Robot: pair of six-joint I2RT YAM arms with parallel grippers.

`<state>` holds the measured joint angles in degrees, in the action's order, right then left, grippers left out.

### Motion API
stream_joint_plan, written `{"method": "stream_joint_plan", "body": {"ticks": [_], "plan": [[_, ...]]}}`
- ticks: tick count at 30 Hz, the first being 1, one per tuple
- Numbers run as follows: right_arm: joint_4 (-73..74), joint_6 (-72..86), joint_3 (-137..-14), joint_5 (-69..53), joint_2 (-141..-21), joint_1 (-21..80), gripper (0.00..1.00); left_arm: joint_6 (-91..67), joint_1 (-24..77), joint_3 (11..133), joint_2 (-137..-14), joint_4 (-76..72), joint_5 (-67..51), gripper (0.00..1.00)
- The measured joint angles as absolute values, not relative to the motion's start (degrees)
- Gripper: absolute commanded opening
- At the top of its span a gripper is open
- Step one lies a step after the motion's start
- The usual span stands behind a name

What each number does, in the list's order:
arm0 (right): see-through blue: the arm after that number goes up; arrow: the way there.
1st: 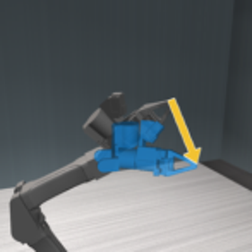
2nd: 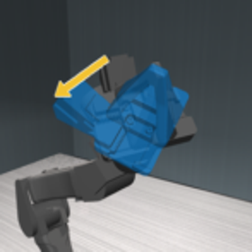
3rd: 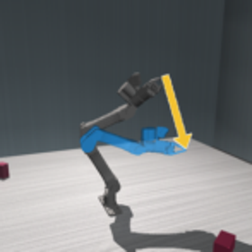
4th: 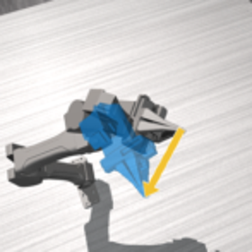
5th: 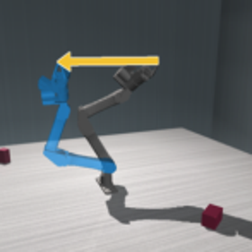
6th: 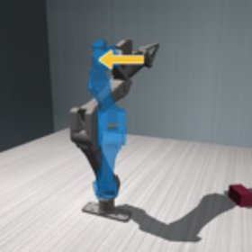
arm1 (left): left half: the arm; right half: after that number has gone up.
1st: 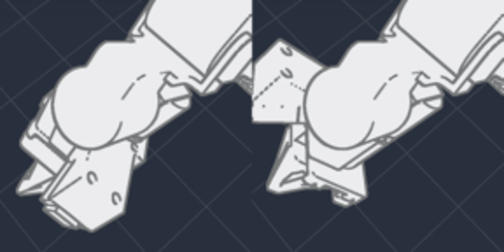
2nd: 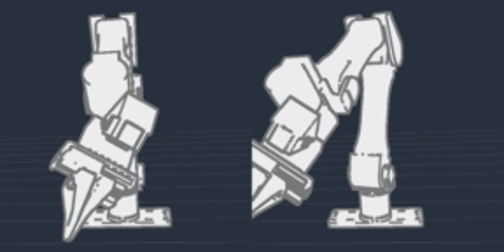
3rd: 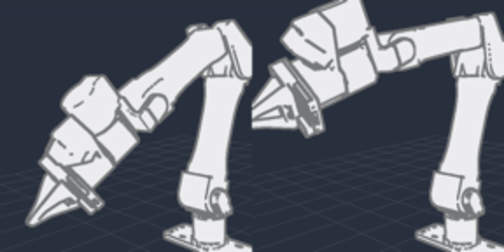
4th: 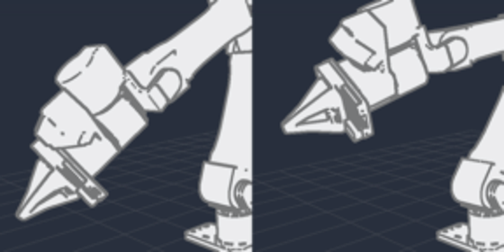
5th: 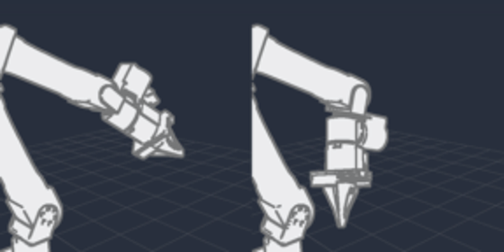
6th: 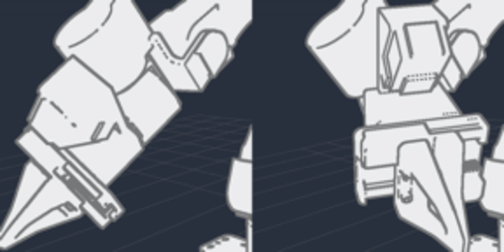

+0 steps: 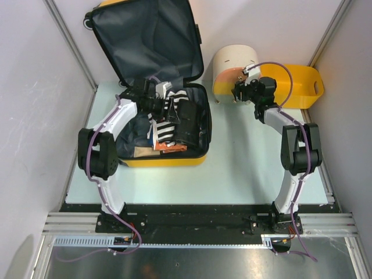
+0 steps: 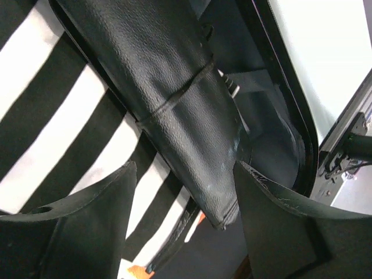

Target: Open, take out, and arrange the luggage

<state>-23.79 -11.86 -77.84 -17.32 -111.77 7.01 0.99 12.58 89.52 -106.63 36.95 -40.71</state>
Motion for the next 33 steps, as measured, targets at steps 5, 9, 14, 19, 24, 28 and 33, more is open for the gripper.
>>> {"method": "stream_joint_plan", "body": {"ticks": [5, 9, 14, 19, 24, 28, 33], "plan": [[-17.0, -10.9, -77.6, -22.2, -106.8, 6.4, 0.71, -1.7, 13.6, 92.1, -109.6, 36.0, -40.6, 0.69], [-12.6, -9.8, -77.5, -25.5, -101.2, 6.2, 0.73, -3.8, 14.6, 92.5, -111.0, 34.6, -39.2, 0.69], [-8.3, -8.6, -77.5, -28.2, -96.7, 6.3, 0.73, -5.6, 15.2, 92.5, -113.4, 34.3, -38.0, 0.50], [-5.1, -8.6, -76.7, -28.8, -95.7, 6.3, 0.74, -5.7, 15.9, 92.5, -113.8, 33.7, -37.8, 0.38], [-2.8, -8.6, -76.2, -28.8, -95.7, 6.2, 0.75, -5.4, 18.1, 92.5, -113.1, 33.0, -36.7, 0.35], [-2.4, -8.5, -76.2, -29.0, -95.7, 6.2, 0.75, -5.4, 19.0, 92.5, -111.8, 32.4, -36.0, 0.16], [-2.4, -8.4, -76.2, -29.0, -95.7, 6.2, 0.75, -6.1, 19.1, 92.5, -111.3, 32.2, -36.1, 0.00]]}}
